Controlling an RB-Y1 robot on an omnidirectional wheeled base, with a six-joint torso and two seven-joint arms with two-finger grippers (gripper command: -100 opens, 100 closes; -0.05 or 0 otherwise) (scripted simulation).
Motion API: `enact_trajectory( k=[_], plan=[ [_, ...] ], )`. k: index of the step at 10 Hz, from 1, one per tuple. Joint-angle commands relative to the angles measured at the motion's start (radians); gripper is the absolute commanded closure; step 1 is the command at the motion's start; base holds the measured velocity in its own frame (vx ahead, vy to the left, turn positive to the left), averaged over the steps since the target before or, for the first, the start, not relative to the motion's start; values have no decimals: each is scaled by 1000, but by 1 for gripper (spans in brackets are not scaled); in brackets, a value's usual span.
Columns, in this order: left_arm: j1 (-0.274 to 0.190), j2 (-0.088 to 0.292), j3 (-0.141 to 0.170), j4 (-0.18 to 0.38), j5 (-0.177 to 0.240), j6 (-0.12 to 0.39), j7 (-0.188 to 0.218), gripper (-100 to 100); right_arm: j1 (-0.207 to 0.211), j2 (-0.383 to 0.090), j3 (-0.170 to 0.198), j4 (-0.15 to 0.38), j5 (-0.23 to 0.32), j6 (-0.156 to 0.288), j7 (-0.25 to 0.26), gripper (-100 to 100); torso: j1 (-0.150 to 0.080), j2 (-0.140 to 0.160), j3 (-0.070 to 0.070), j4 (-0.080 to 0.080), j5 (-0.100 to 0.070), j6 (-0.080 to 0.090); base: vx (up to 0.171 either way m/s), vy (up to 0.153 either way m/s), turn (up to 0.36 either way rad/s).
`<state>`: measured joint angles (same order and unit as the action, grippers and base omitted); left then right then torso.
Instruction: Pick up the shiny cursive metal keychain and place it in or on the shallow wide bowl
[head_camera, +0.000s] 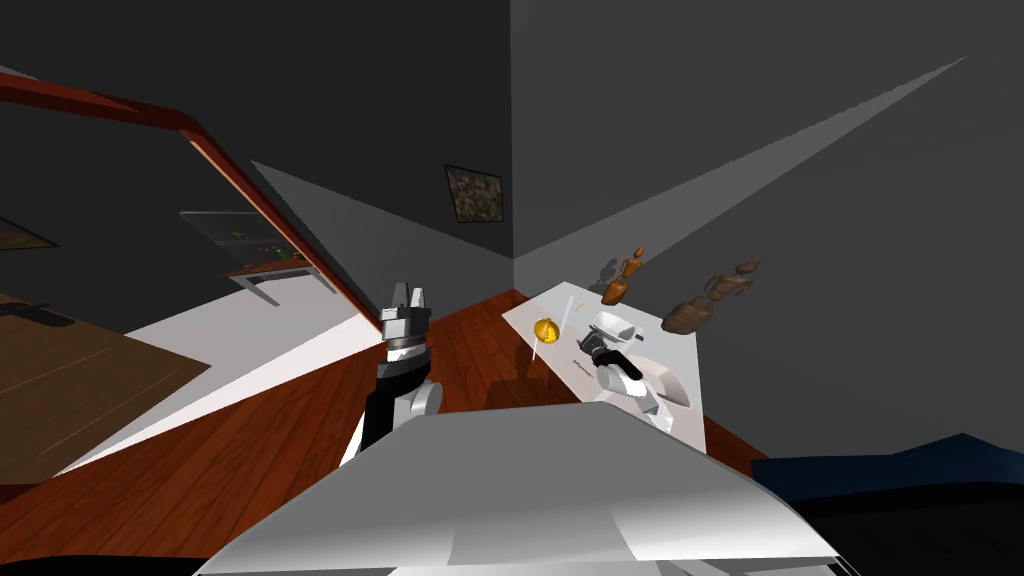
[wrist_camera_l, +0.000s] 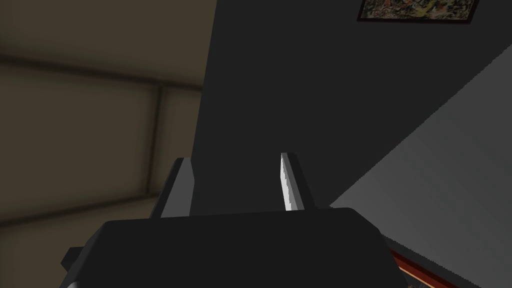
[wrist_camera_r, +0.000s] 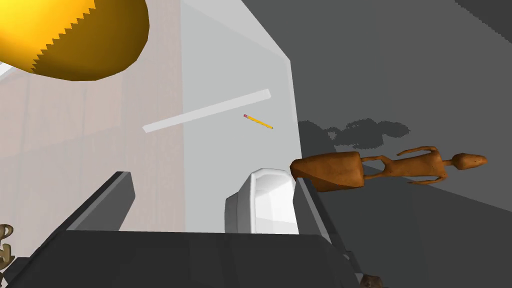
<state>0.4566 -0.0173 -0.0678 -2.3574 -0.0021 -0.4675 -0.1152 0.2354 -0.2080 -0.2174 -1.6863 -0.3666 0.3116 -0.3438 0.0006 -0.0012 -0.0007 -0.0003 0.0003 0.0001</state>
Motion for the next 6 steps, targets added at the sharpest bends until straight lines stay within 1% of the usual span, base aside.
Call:
enact_trajectory(
  k=[1, 2, 3, 4, 5, 6],
  plan=[
    [0, 0, 0, 0, 0, 0, 0, 0, -12, -7, -10, 37, -20, 50, -35, -100, 0, 0, 0, 0, 0, 0, 20, 7, -13],
    [0, 0, 0, 0, 0, 0, 0, 0, -12, -7, -10, 37, -20, 62, -35, -100, 0, 0, 0, 0, 0, 0, 15, 7, -6],
    [0, 0, 0, 0, 0, 0, 0, 0, -31, -13, -19, 79, -37, 102, -65, -100, 0, 0, 0, 0, 0, 0, 14, 10, -11],
    [0, 0, 0, 0, 0, 0, 0, 0, -31, -13, -19, 79, -37, 106, -65, -100, 0, 0, 0, 0, 0, 0, 15, 8, -6],
    [0, 0, 0, 0, 0, 0, 0, 0, -50, -19, -28, 106, -52, 149, -94, -100, 0, 0, 0, 0, 0, 0, 21, 9, -11],
    [0, 0, 0, 0, 0, 0, 0, 0, -50, -19, -28, 122, -52, 149, -94, -100, 0, 0, 0, 0, 0, 0, 16, 9, -5]
  ],
)
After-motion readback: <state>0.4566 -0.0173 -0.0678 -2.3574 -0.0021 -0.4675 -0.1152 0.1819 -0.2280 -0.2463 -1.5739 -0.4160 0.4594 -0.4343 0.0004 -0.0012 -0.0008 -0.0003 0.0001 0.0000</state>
